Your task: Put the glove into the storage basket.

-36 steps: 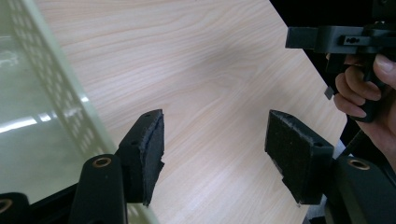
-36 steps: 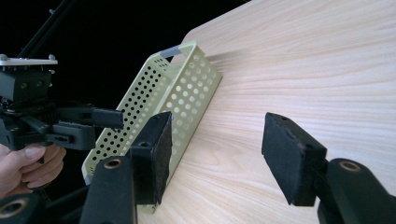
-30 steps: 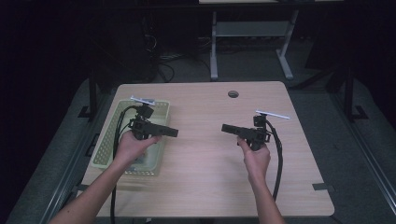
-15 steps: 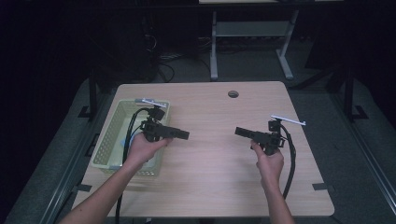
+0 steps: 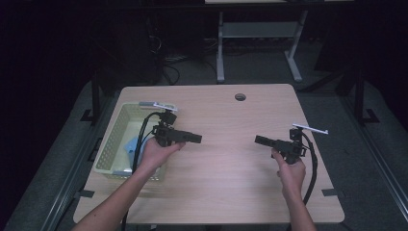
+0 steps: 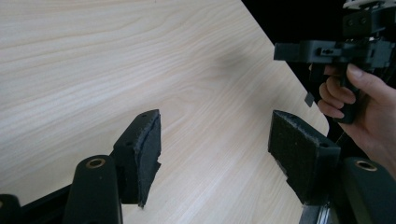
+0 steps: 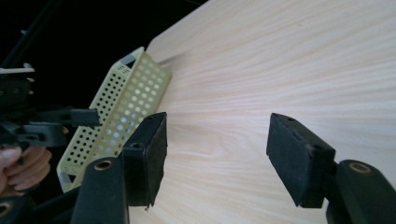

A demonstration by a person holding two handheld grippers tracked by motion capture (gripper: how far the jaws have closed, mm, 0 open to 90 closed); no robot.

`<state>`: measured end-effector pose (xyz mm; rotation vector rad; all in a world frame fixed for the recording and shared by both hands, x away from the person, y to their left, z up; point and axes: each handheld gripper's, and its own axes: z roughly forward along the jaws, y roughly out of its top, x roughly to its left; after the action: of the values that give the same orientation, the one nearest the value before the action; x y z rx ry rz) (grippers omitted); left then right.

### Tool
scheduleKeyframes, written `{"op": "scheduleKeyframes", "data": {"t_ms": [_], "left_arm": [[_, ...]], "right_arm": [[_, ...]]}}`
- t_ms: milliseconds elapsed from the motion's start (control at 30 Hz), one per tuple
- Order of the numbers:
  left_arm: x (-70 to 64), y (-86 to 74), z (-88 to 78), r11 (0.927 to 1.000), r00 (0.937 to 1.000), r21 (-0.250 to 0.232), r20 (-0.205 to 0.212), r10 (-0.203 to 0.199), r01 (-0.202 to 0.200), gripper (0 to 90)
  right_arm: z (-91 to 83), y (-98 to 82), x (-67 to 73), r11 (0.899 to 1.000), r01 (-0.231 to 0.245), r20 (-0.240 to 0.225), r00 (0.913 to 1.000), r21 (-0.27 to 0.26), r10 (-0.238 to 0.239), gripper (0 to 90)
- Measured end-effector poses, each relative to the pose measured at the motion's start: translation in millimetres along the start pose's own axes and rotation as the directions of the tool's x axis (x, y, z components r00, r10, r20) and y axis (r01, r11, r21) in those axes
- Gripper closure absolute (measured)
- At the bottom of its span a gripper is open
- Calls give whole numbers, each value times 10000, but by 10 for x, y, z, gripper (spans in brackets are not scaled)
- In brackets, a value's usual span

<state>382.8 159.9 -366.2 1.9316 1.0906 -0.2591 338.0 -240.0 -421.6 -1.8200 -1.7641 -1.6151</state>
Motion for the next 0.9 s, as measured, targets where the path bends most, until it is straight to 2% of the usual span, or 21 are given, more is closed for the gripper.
{"op": "scheduleKeyframes", "data": {"t_ms": [167,667,900], "left_arm": [[-25,-15,45,9999,10000,-139,21,19,-19,339],[-83,-131,252,9998,9998,-165,164,-63,65,327],[-120,-248,321,9998,9996,-51,206,184,-183,316]], "right_arm": [[-71,-2,-96,9999,-110,83,9999,19,110,377],[-222,-122,-341,9993,-317,297,9991,215,310,367],[-316,-190,-402,9996,-246,338,9991,113,242,366]]}}
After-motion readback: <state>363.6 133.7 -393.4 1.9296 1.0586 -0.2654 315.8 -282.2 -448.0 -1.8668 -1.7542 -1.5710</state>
